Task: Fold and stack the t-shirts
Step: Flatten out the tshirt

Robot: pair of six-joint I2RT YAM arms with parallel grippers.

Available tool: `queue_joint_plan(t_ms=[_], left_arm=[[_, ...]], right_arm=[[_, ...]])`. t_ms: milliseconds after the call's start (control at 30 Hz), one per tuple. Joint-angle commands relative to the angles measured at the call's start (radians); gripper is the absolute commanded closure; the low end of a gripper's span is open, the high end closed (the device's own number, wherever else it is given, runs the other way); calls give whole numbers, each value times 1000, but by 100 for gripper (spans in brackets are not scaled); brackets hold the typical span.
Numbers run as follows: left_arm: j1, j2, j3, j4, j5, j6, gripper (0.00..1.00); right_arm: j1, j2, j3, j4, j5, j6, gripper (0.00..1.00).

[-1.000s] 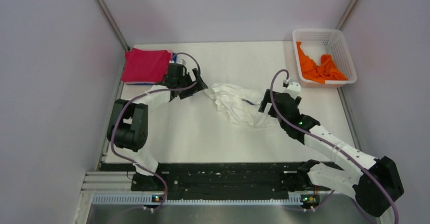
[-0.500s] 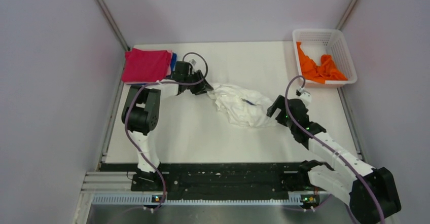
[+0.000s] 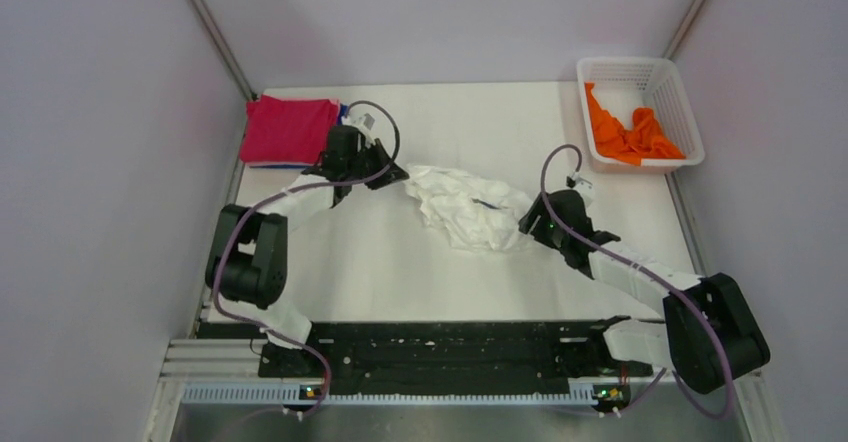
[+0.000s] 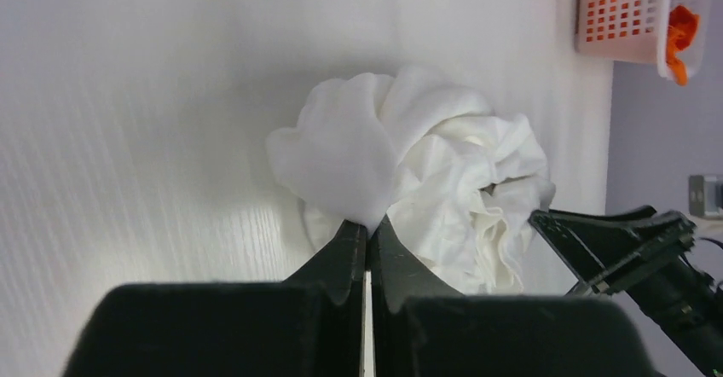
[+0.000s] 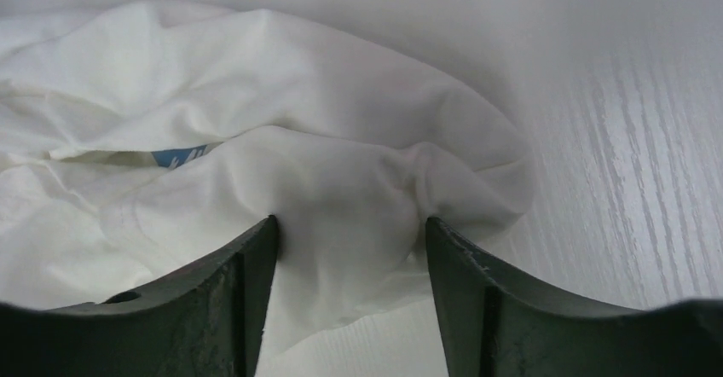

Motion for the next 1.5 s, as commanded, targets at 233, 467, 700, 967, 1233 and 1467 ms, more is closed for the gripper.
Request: queue_joint_plan(t_ms=[233, 467, 700, 967, 1233, 1467], left_arm=[[-7, -351, -113, -53, -204, 109, 100], [-6, -590, -71, -85, -343, 145, 100], [-5, -783, 50, -141, -479, 207, 100], [-7, -1016, 160, -200, -460, 258, 100], [-6, -1157, 148, -234, -379, 195, 100], [-6, -1154, 40, -262, -552, 143, 100]], right_arm=[[-4, 80, 91, 200, 30, -57, 100], [-4, -168, 199, 78, 52, -186, 100], [-4, -372, 411, 14, -37, -314, 100], [-3, -535, 629, -97, -296, -344, 100], [-3, -623, 710, -203, -476, -308, 100], [-3, -587, 610, -225, -342, -330, 100]])
